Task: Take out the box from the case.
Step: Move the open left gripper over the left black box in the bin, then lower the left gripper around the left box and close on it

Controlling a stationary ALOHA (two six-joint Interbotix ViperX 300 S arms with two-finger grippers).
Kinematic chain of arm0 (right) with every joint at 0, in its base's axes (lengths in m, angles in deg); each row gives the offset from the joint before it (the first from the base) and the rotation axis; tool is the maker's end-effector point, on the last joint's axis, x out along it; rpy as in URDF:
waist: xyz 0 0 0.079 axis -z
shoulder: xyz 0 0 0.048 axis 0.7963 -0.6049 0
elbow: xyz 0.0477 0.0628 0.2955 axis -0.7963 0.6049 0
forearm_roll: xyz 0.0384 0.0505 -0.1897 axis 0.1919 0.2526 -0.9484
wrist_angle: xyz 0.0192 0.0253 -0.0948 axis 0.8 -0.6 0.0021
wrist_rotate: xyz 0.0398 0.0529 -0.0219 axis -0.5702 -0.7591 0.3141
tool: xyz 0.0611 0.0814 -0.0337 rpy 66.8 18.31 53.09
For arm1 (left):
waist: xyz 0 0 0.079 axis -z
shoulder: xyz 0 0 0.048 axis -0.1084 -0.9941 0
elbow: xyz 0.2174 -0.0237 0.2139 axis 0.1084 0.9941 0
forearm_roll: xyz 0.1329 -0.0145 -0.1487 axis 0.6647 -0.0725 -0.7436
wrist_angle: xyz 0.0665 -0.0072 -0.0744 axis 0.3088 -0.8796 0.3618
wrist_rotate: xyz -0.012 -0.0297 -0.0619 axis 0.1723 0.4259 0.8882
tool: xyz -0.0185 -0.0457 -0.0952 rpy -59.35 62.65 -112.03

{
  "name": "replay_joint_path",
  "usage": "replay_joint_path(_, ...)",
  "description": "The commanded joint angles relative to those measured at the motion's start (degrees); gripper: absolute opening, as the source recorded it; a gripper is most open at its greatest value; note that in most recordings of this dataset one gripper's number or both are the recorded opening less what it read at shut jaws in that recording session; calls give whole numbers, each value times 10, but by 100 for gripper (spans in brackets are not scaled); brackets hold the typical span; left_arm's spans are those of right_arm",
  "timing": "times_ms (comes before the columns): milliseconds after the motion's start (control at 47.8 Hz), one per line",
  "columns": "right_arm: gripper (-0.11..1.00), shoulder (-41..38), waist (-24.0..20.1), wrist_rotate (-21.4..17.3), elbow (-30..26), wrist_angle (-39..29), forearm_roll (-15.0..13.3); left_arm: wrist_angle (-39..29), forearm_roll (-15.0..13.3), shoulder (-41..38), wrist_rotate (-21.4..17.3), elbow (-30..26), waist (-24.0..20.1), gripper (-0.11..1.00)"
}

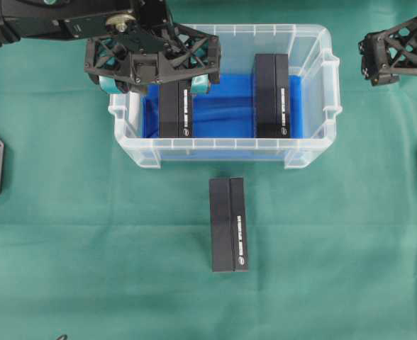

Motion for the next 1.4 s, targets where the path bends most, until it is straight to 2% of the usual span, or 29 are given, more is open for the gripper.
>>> replay_joint_path(0,91,3,1,1,-5,3,-2,18,3,10,3,5,-4,93)
replay_joint_path(230,91,3,1,1,-6,4,-2,44,3,9,2,44,-12,93)
replay_joint_path(481,91,3,1,3,-6,4,-2,107,4,1,0,81,-18,93)
replay_joint_path(1382,91,3,1,4,-5,4,-2,178,4,-31,0,149,-33,93)
